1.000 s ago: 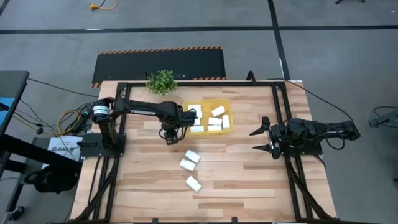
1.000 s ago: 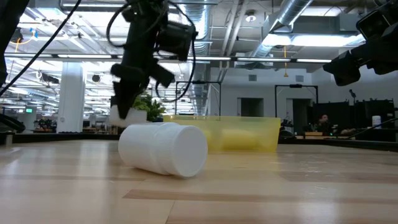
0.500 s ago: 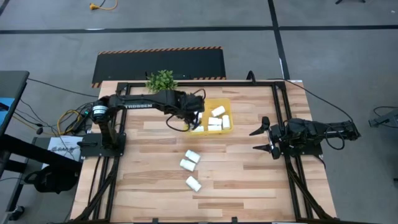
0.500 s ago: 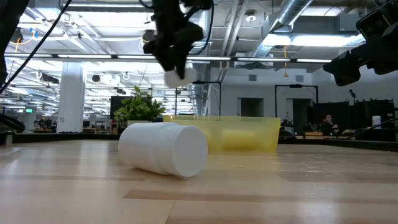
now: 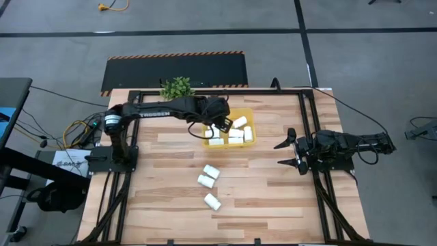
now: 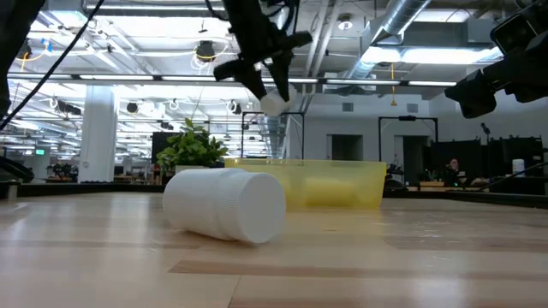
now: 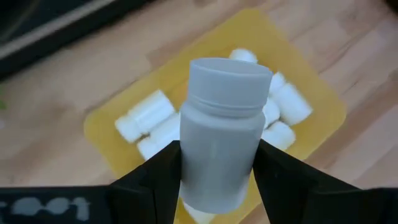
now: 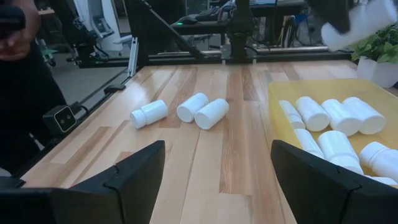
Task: Pick and place pill bottles into a basket
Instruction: Put the white pill bottle into the yellow bin
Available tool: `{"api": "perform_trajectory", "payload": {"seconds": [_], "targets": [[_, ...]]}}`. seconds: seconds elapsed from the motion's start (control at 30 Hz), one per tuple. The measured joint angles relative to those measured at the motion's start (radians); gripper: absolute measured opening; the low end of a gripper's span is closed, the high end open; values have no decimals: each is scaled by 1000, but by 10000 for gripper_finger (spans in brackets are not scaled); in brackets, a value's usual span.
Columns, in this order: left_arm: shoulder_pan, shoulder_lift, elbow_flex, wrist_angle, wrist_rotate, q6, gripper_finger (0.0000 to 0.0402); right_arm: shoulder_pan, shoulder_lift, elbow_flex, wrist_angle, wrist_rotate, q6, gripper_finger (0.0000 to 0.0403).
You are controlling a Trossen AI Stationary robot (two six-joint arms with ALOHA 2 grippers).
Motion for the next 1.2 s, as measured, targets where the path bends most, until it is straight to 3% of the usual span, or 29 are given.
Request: {"api": "perform_trajectory", "payload": {"seconds": [0.23,0.63,0.97,1.2], "targets": [[53,122,59,-26,110,-30,165,0,-1,0,1,1,0,286],[91,353,283,-108,247,-167,165,0,0,0,1,1,0,286],[125,407,296,-106,330,-302,165,0,0,0,0,1,0,286],[134,407,294,-121,310,-311,188,0,0,0,0,0,0,286]]}}
